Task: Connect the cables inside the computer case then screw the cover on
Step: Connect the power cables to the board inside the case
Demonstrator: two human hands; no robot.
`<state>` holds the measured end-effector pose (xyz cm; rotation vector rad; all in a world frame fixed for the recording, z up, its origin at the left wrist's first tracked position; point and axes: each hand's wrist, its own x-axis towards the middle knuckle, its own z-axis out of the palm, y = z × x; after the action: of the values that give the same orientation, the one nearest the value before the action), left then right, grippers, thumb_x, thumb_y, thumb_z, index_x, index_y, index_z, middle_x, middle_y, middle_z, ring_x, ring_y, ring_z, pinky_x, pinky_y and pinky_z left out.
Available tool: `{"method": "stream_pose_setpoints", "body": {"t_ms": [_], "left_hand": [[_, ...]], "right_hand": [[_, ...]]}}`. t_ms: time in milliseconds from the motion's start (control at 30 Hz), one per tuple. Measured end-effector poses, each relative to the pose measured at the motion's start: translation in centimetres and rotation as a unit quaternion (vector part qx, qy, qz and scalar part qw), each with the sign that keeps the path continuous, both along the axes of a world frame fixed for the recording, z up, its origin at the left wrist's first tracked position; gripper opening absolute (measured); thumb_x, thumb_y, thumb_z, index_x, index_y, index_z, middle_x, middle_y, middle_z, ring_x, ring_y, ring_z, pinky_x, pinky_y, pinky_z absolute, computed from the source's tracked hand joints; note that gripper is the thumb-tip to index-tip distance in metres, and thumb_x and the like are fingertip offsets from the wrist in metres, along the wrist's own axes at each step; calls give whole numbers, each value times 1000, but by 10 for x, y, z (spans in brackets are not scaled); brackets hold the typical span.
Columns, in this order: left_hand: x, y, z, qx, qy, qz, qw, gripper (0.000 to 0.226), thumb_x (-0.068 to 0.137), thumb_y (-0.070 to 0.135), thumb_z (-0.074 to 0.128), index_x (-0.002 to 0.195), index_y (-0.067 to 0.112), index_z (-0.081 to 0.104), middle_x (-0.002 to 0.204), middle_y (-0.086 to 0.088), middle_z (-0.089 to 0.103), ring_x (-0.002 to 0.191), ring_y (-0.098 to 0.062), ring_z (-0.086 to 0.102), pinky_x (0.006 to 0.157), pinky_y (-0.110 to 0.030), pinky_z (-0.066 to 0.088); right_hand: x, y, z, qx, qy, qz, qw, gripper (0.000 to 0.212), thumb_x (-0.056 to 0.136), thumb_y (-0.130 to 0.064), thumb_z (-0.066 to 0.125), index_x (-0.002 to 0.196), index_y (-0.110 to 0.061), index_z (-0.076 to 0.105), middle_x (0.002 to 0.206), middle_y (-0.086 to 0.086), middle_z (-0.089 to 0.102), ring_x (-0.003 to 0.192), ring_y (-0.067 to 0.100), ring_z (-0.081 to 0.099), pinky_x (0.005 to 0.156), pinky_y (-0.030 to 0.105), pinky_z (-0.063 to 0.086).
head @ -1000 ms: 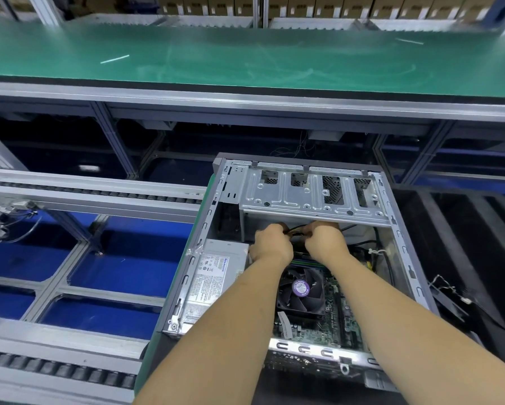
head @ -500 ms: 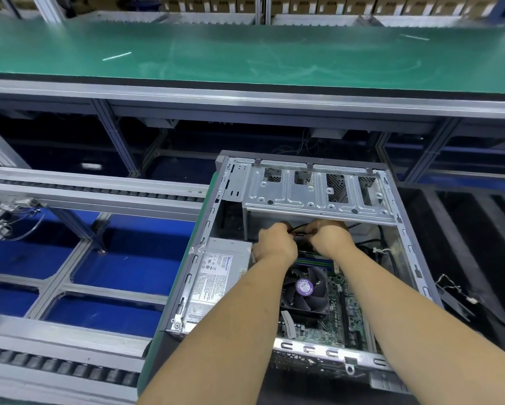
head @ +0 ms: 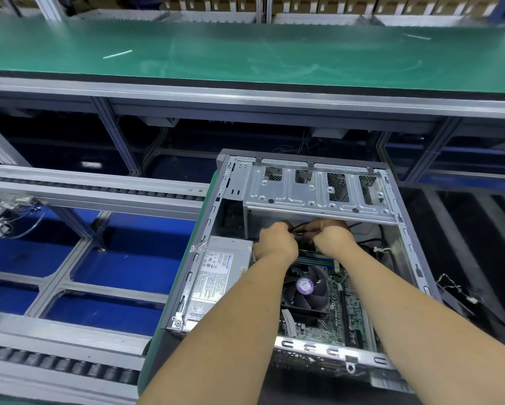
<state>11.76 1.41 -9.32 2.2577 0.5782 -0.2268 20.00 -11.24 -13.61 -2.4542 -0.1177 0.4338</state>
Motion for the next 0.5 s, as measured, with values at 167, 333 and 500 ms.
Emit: {"method": "stream_pose_setpoints", "body": {"t_ms": [167,333,500], "left_hand": [[0,0,1,2,1,0,1000,25,101,21,46,117,19,64,121,-16,56,115,-36,51,97,-51,47],[0,0,1,6,8,2,1000,26,101,21,45,119,19,63,123,-17,54,113,-38,52,97,-50,47],[0,0,0,15,4,-2,1000,24,101,20,44,115,16,64,119,-17,57,111,-36,53,96,-50,48]], "right_hand": [[2,1,0,-14,0,3,1000,23,93,-22,70,115,-25,75,111,-5,72,93,15,61,83,17,43],[2,1,4,-38,3,15,999,21,94,-23,68,113,-26,73,114,-5,70,93,13,58,82,17,41],[0,2,8,-64,-9,33,997,23,95,-24,63,116,-28,72,119,-3,70,95,16,59,88,21,47]]}}
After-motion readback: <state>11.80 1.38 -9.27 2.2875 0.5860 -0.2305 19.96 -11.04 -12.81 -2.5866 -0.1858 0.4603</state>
